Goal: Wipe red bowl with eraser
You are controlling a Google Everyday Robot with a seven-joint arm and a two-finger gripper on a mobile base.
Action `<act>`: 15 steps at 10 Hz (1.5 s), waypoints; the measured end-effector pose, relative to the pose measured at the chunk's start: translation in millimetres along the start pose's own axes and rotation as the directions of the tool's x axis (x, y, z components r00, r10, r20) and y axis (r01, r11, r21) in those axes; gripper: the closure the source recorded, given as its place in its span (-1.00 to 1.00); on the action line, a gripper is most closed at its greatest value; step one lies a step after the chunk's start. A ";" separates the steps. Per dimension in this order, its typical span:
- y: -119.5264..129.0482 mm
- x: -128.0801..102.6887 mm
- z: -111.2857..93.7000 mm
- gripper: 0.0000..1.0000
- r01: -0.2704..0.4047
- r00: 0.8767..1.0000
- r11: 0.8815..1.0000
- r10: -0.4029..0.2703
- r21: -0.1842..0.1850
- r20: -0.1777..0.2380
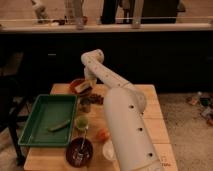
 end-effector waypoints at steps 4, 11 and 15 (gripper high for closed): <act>-15.4 8.1 6.7 1.00 0.031 1.000 0.999 -0.032 -0.010 -0.002; -42.8 -19.4 -4.1 1.00 0.114 0.993 0.993 -0.115 0.019 0.030; -18.5 -25.3 -9.8 1.00 0.100 0.994 0.995 -0.100 -0.006 0.047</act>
